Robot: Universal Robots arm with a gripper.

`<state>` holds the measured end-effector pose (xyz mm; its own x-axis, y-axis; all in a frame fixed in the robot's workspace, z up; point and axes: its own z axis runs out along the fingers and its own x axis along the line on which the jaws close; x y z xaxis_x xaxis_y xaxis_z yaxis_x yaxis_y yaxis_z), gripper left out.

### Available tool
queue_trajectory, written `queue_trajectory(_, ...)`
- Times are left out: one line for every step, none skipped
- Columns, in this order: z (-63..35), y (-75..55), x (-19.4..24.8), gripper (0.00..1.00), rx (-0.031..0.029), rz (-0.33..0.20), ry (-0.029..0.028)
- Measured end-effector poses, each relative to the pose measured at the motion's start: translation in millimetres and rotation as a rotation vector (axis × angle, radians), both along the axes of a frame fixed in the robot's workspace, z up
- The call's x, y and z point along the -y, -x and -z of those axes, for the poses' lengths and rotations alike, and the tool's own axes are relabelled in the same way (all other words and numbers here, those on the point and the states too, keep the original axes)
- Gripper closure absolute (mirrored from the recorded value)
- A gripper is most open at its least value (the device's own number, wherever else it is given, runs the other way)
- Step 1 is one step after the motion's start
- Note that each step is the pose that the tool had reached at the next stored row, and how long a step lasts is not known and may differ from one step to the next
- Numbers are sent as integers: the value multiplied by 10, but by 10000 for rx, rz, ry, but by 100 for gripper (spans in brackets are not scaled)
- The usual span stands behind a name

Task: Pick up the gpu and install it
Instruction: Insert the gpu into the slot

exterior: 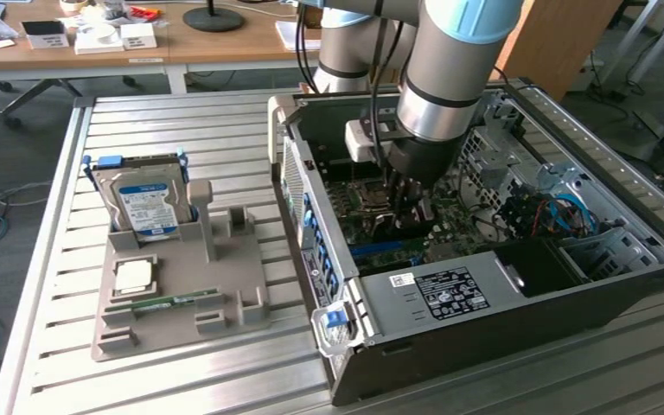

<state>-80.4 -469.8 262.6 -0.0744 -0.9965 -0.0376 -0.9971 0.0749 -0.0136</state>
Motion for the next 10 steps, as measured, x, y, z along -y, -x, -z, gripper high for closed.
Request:
queue_trajectory(0,-3,0,73,-9,-1,1)
queue_trajectory(1,-7,0,73,-22,-1,-1)
queue_trajectory(1,-13,0,73,-42,-1,-1)
queue_trajectory(1,-19,0,73,-67,0,-1)
queue_trajectory(0,-22,0,73,-80,-1,0)
queue_trajectory(0,-22,0,73,-80,0,1)
queue_trajectory(2,-22,0,73,-81,0,1)
queue_trajectory(6,-23,-1,73,-81,0,0)
queue_trajectory(14,-23,-1,73,-80,0,3)
queue_trajectory(20,-23,0,73,-81,0,9)
